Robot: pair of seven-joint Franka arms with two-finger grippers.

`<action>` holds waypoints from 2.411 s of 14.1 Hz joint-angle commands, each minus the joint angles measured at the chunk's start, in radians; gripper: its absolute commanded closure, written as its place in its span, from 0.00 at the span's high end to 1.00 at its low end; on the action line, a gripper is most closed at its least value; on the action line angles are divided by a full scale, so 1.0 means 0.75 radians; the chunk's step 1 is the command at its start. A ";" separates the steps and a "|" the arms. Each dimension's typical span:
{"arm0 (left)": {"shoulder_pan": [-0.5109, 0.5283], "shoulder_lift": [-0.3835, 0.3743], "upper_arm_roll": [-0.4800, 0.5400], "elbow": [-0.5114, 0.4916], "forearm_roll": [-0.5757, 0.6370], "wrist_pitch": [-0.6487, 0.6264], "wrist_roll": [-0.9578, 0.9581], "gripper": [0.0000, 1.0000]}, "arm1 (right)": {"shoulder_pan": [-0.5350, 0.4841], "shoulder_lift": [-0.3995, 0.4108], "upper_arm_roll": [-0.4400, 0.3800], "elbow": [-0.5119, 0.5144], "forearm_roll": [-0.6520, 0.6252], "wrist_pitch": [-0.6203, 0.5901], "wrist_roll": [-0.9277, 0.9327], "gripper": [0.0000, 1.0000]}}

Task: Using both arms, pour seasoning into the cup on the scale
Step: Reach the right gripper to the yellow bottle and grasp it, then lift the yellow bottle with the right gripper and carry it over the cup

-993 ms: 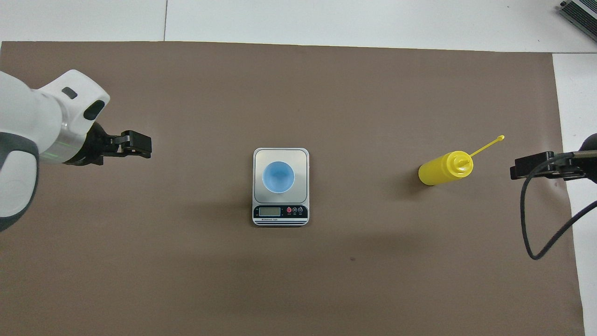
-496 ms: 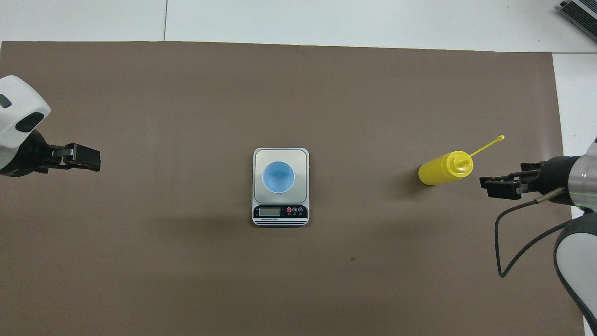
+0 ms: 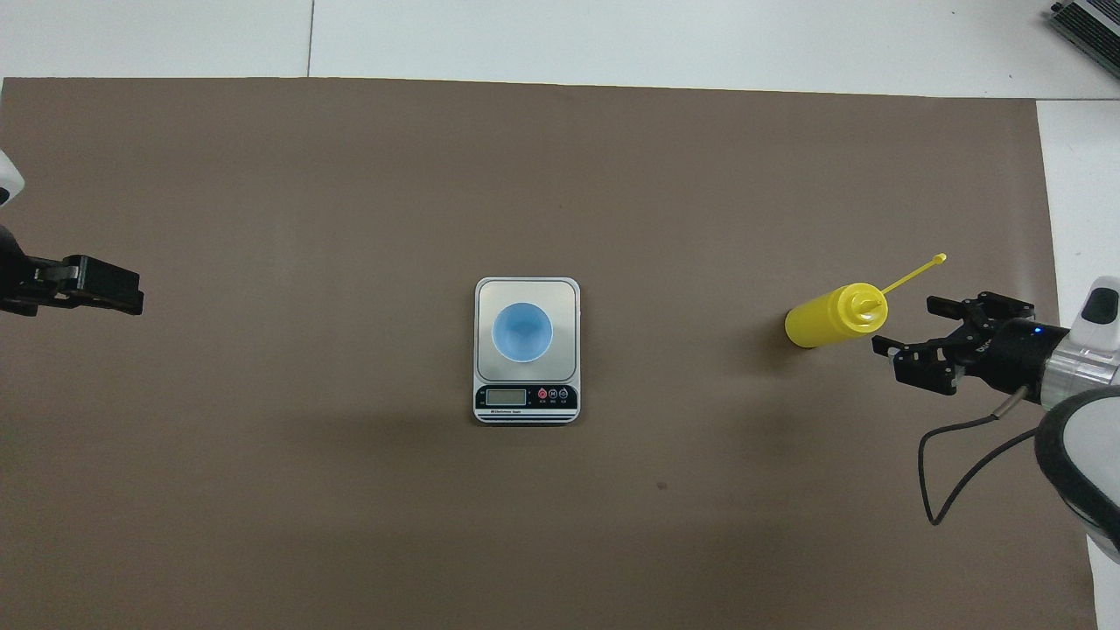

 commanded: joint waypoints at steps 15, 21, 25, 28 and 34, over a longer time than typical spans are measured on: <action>0.043 -0.010 -0.026 0.030 -0.064 -0.033 0.039 1.00 | -0.039 0.477 0.018 0.019 1.163 -0.167 -1.300 1.00; 0.137 -0.044 -0.095 0.005 -0.066 -0.039 0.045 1.00 | 0.005 0.419 0.026 0.035 1.163 -0.134 -1.235 0.08; 0.141 -0.057 -0.095 -0.003 -0.062 -0.043 0.043 1.00 | 0.163 0.305 0.026 0.078 1.149 0.103 -1.104 0.07; 0.166 -0.057 -0.099 0.007 -0.064 -0.037 0.063 1.00 | 0.332 0.278 0.026 0.141 1.147 0.332 -1.029 0.07; 0.156 -0.091 -0.095 0.018 -0.062 -0.047 0.049 1.00 | 0.696 0.321 0.028 0.281 1.147 0.888 -0.963 0.01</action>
